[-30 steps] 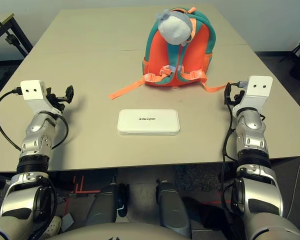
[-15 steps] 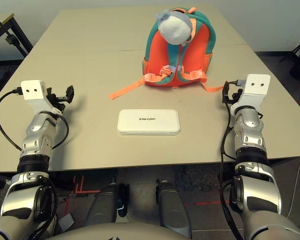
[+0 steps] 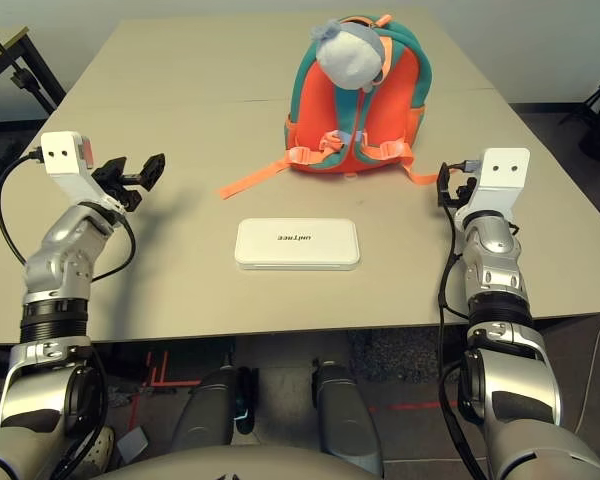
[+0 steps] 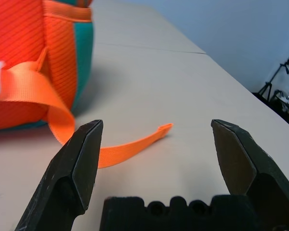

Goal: Put the pencil case into the backpack and zip it.

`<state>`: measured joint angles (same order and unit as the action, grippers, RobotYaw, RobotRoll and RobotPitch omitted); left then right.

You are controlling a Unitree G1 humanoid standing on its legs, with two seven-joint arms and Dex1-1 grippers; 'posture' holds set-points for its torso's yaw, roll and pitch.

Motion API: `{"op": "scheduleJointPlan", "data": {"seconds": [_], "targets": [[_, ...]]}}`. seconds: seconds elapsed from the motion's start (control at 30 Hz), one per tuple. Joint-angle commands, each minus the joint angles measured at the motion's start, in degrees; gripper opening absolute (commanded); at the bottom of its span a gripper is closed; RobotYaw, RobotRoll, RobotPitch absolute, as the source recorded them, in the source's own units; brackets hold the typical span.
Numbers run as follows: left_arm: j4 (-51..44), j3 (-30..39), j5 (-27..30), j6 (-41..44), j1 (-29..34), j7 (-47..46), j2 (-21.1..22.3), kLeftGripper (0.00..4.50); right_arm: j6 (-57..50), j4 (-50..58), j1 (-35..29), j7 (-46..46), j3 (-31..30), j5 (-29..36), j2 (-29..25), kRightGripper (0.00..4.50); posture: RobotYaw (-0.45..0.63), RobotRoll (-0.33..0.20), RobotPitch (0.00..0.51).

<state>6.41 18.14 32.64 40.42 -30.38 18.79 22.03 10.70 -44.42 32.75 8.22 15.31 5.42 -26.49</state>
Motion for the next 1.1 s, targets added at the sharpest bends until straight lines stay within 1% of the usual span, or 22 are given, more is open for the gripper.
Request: {"op": "scheduleJointPlan", "data": {"seconds": [0.03,0.07,0.17,0.2,0.3,0.4,0.5,0.67,0.97,1.1], "targets": [[-3.26,2.34,7.93,12.78,-1.53,-0.29,0.31,4.50,-0.40,1.16,-0.96,2.36,-1.51,-0.59,-0.47,4.48,-0.01,0.000,0.108],[-3.73,3.03,10.04,15.95,-1.82,-0.57,0.10,4.50,-0.63,1.63,-1.13,3.05,-1.77,-0.51,-0.61,4.48,-0.01,0.000,0.108],[-3.98,7.96,19.30,28.49,-3.42,-3.88,-2.23,4.50,-0.90,2.94,-1.56,4.47,-2.27,-0.65,-1.05,4.48,-0.02,0.000,0.108],[-4.23,8.96,21.15,31.13,-3.62,-4.63,-2.65,4.50,-1.01,3.34,-1.73,4.58,-2.32,-0.78,-1.11,4.48,-0.02,0.000,0.107],[-3.42,11.66,25.55,38.82,-4.08,-7.18,-3.92,4.50,-1.50,4.23,-2.15,4.69,-2.49,-1.14,-1.16,4.48,-0.03,0.000,0.106],[-2.85,13.68,27.87,42.97,-4.36,-9.04,-4.93,4.50,-1.97,4.98,-2.48,4.75,-2.71,-1.36,-1.14,4.48,-0.03,0.000,0.105],[-1.44,14.22,27.80,46.13,-2.99,-9.91,-5.63,4.50,-2.24,5.37,-2.50,4.77,-2.96,-1.60,-1.11,4.48,-0.03,0.000,0.102],[0.69,13.51,26.03,48.35,-1.85,-9.46,-5.47,4.50,-2.38,5.60,-2.52,4.77,-3.46,-1.60,-1.07,4.48,-0.03,0.000,0.097],[6.97,10.34,23.28,47.91,-2.38,-5.53,-4.27,4.50,-2.71,6.21,-2.64,4.91,-4.08,-1.76,-0.69,4.48,-0.04,0.000,0.093],[11.84,6.87,21.32,46.90,-3.82,-1.65,-2.77,4.50,-2.83,6.23,-2.96,5.10,-4.17,-1.91,-0.35,4.48,-0.04,0.000,0.094]]}}
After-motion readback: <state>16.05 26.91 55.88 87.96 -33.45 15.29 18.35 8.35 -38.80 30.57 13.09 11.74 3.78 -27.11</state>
